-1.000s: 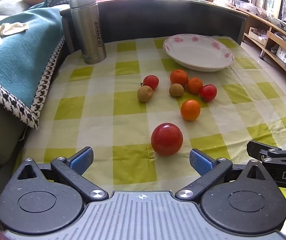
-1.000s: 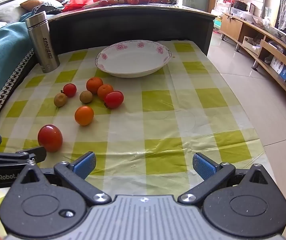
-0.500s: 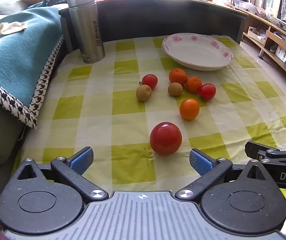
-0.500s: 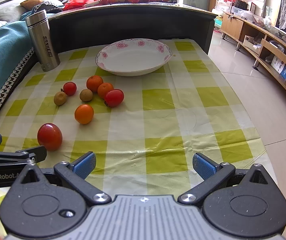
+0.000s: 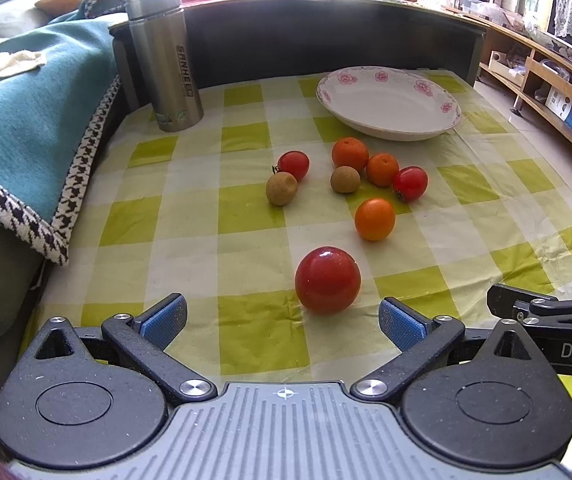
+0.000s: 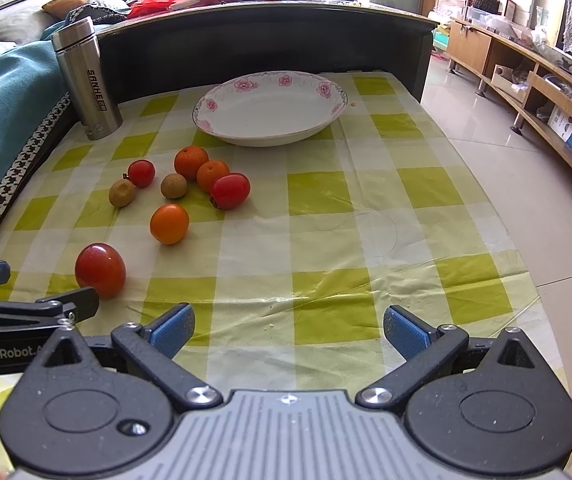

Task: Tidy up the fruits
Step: 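Lower the left gripper onto the large red tomato and close it, then close the right gripper on a small orange while the left gripper holds the tomato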

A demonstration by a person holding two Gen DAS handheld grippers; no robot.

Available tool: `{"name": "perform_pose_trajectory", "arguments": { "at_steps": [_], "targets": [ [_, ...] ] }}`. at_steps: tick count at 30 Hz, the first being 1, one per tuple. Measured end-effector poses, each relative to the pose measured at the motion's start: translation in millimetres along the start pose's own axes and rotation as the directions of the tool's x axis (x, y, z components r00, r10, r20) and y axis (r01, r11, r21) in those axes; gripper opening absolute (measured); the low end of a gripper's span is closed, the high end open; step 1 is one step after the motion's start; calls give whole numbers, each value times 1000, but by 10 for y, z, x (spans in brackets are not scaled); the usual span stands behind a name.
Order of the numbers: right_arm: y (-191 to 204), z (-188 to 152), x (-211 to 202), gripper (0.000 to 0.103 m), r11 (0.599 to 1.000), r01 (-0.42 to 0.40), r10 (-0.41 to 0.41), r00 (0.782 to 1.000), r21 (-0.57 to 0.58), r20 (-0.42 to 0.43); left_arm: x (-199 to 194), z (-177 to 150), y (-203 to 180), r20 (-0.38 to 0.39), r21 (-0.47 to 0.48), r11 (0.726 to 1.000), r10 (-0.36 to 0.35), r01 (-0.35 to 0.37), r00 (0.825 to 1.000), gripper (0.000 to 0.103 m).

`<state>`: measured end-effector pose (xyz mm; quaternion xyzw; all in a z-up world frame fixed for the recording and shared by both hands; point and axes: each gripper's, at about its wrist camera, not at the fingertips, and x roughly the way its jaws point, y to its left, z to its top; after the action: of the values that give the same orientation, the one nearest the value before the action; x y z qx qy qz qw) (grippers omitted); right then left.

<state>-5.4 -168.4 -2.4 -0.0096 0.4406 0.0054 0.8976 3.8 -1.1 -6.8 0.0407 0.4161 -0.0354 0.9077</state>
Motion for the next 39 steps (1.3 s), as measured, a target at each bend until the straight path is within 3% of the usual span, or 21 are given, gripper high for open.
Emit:
{"name": "perform_pose_trajectory", "arguments": {
  "at_steps": [9, 13, 17, 23, 34, 39],
  "targets": [
    [14, 27, 17, 103, 1000, -21, 21, 1000, -22, 4, 134, 56, -105, 23, 81, 997, -8, 6, 1000, 97],
    [7, 63, 25, 103, 999, -36, 36, 999, -16, 6, 229, 66, -164, 12, 100, 995, -21, 20, 1000, 87],
    [-14, 95, 45, 102, 999, -49, 49, 999, -2, 0, 317, 76, -172, -4, 99, 994, -40, 40, 999, 65],
    [-44, 165, 95, 90, 997, -82, 82, 997, 15, -9, 391, 80, -162, -9, 82, 994, -78, 79, 997, 53],
    [115, 390, 255, 82, 981, -180, 180, 984, -75, -7, 399, 68, -164, 21, 130, 986, -111, 108, 994, 50],
    [300, 487, 398, 70, 961, -233, 231, 973, -148, -29, 373, 59, -133, 15, 131, 984, -120, 117, 993, 49]
  ]
}}
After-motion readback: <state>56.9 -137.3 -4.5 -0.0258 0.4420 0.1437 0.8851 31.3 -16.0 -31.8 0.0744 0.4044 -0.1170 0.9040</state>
